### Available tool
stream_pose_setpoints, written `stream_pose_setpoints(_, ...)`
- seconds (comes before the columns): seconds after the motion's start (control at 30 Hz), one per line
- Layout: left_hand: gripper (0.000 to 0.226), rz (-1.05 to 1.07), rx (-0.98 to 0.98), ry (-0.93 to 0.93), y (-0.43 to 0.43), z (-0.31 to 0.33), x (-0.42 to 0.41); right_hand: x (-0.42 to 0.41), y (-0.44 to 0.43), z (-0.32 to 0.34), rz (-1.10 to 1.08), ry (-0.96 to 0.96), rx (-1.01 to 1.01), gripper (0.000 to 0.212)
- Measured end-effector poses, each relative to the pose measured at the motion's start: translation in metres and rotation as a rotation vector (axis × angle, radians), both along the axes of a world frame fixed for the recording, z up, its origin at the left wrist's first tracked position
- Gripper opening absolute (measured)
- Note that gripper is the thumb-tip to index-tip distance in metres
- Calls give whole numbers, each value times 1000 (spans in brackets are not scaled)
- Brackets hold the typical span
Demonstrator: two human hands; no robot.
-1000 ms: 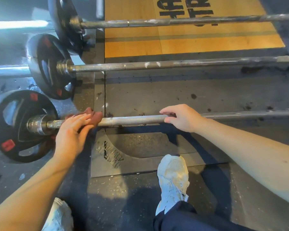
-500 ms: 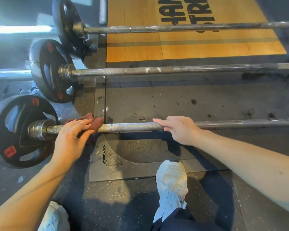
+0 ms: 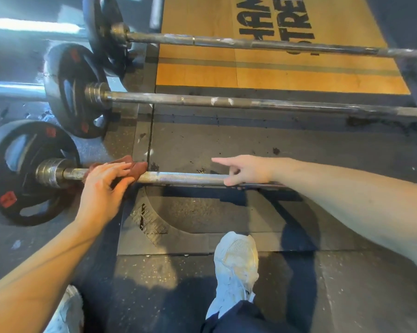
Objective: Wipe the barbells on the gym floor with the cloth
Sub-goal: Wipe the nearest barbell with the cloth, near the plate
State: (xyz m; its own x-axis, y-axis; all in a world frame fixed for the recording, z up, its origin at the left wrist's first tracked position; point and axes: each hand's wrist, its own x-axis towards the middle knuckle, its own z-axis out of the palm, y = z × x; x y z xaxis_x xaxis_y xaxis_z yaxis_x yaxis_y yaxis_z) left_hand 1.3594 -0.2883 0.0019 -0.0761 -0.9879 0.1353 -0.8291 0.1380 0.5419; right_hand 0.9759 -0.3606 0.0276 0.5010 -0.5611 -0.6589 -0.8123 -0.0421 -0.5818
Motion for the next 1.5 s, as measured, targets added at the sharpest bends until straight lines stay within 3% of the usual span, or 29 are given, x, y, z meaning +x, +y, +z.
stream_pose_setpoints(0.1, 22, 13, 25, 27, -5, 0, -2, 15, -6, -14, 0, -76, 208, 71)
stream_pose_setpoints(0.2, 21, 7, 36, 41, -6, 2, -1, 17, -7, -16, 28, -89, 158, 62)
stream_pose_setpoints(0.43, 21, -70, 16, 11, -1, -3, 11, 16, 27, -34, 106, 68, -334, 64)
stream_pose_setpoints(0.57, 17, -75, -55, -44, 1, -4, 5, 17, 57, -53, 146, 136, -948, 66)
stream_pose_setpoints(0.67, 17, -76, -70, -2, 2, -9, 1, 19, 66, -63, 62, 72, -1146, 60)
stream_pose_setpoints(0.77, 17, -61, -91, 19, 3, -10, -12, 18, 63, -60, 58, 75, -1096, 62)
stream_pose_setpoints(0.9, 16, -101, -84, 33, 1, -15, -67, 17, 57, -45, 6, 144, -814, 76)
stream_pose_setpoints(0.97, 13, -100, -69, 56, 2, -18, -95, 9, 63, -39, -39, 134, -763, 73)
stream_pose_setpoints(1.13, 8, -156, -69, 69, 4, -14, -152, -2, 95, -44, -345, -66, -886, 39)
stream_pose_setpoints(1.23, 12, -229, -43, 6, 2, -16, -170, 4, 95, -59, -441, -88, -991, 30)
stream_pose_setpoints(1.4, 10, -285, -48, -60, -1, -12, -114, 6, 97, -66, -473, -109, -1038, 24)
stream_pose_setpoints(1.5, 16, -126, -43, -68, 2, -6, -30, 6, 95, -66, -465, -109, -1057, 27)
